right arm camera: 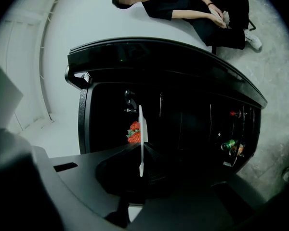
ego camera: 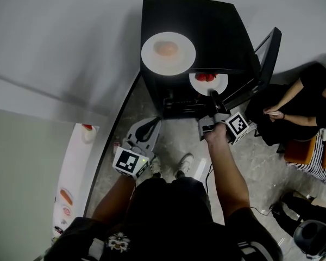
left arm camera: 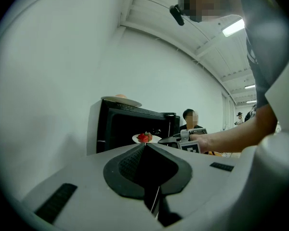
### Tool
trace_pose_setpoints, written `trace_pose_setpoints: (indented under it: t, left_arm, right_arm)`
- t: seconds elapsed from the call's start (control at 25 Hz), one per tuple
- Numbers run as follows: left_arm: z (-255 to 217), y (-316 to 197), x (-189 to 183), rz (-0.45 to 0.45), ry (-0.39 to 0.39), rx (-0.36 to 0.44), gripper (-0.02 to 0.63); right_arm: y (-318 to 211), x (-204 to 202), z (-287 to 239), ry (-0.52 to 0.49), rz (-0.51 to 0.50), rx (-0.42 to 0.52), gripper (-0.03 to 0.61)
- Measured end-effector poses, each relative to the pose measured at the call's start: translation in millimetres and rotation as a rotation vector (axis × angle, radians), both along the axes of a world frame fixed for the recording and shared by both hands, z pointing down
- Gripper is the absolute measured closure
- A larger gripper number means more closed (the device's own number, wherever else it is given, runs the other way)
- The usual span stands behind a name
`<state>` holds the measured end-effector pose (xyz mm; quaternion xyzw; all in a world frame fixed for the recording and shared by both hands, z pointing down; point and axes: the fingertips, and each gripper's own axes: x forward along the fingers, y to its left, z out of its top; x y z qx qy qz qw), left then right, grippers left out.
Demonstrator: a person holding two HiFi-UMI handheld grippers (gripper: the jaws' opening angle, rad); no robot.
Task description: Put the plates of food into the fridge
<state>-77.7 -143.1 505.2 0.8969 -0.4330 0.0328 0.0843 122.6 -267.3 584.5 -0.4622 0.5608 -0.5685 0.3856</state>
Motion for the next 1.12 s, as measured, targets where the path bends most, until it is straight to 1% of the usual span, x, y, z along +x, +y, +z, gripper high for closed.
trace_pose_setpoints:
  t: [0.12, 0.24, 0.36, 0.48, 0.6, 0.72, 0.84, 1.0, 1.12]
  left_arm:
    - [3, 2, -8, -0.019, 0.015, 0.0, 0.591]
    - [5, 5, -13, -0.027, 0.013, 0.007, 0.591]
    - [5, 9, -17, -0.044, 0.007, -0.006, 0.591]
    - [8, 11, -17, -0.038, 0.008, -0.003, 0.591]
    - [11, 9, -19, -0.042, 0.001, -0.007, 0.591]
    - [8, 5, -22, -0.065, 0.005, -0.019, 0.591]
    - [8, 3, -23, -0.059, 0.007, -0.006, 0.591]
    - [8, 1, -22, -0.054, 0.005, 0.004, 0.591]
    - [6, 2, -20, -0.05, -0.015, 0.016, 0.591]
  right_arm:
    - [-9, -1, 1, 0.004, -0.008, 0.0, 0.543]
    - [-15, -1, 5, -0.004, 0.004, -0.008, 0.543]
    - [-19, -2, 10, -0.019, 0.009, -0.02, 0.543]
    - [-24, -5, 8, -0.009, 0.006, -0.012, 0.543]
    - [-31, -3, 10, 0.023, 0.006, -0.01, 0.543]
    - [-34, -2, 16, 0.014, 0.019, -0.03, 0.543]
    - [-34, -1, 20, 0.009, 0.035, -0.045, 0.541]
    - [-32, -3, 24, 0.032, 0.049, -0.075, 0.541]
    - [-29, -2, 26, 0.055, 0.064, -0.085, 0.541]
